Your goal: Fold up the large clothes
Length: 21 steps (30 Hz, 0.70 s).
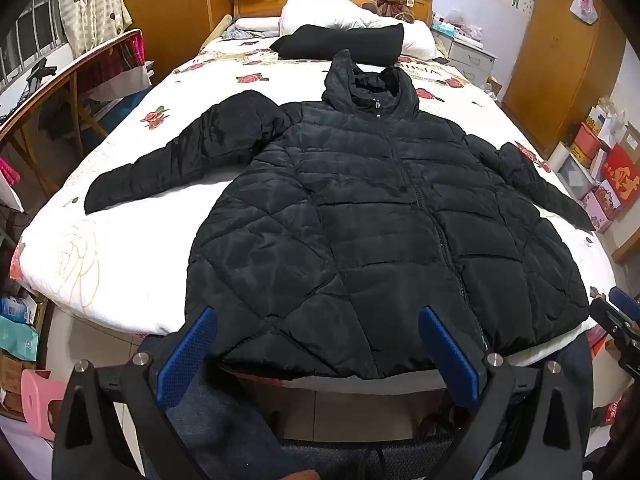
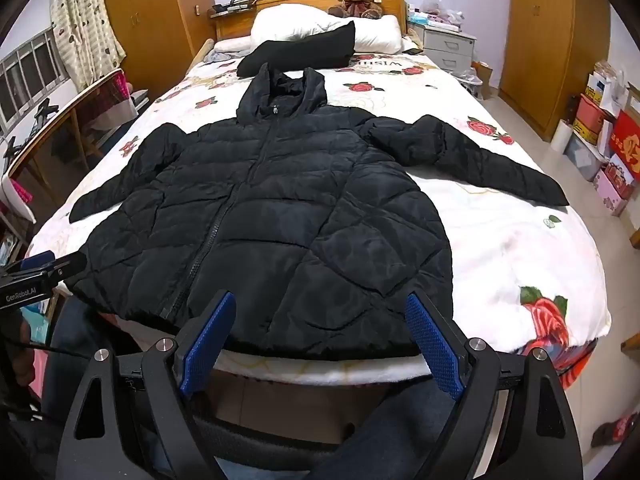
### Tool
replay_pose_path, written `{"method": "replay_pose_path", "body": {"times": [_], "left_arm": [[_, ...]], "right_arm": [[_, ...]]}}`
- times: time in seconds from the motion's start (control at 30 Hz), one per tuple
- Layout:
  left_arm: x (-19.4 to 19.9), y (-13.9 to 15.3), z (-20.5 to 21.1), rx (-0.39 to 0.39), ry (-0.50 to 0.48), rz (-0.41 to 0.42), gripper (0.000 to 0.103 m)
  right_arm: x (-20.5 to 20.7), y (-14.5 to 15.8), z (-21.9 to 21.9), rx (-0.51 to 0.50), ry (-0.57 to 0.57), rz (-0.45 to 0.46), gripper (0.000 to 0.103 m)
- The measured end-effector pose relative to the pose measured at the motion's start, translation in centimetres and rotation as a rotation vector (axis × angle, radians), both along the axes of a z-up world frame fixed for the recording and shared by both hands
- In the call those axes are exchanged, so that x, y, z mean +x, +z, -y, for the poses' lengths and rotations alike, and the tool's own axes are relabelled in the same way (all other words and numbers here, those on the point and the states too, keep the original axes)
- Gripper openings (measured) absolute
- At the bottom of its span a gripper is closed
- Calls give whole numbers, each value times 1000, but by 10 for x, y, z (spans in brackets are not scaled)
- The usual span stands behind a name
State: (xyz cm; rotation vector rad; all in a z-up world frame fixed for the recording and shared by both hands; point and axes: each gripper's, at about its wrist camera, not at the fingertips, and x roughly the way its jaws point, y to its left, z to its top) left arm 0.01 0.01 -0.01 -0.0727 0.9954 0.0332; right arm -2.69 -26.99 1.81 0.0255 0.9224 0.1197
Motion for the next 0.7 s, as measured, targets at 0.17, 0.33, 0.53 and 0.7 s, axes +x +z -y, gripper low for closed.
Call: {"method": "replay_pose_path", "body": {"times": [0.17,0.33,0.53,0.7], "left_arm": [[0,1,0,-2,-2,8,102],[-7,0,3,7,-3,17,102],[-5,0,2,5,-6,13,102],[-4,3,2,7,-8,10,102]], "right_arm": [[1,0,-3,-7,3,2,87],[1,-1,-2,-1,2,0,87],[3,-2,-5,-3,2,0,87],[3,-2,-5,-3,2,-1,87]]}}
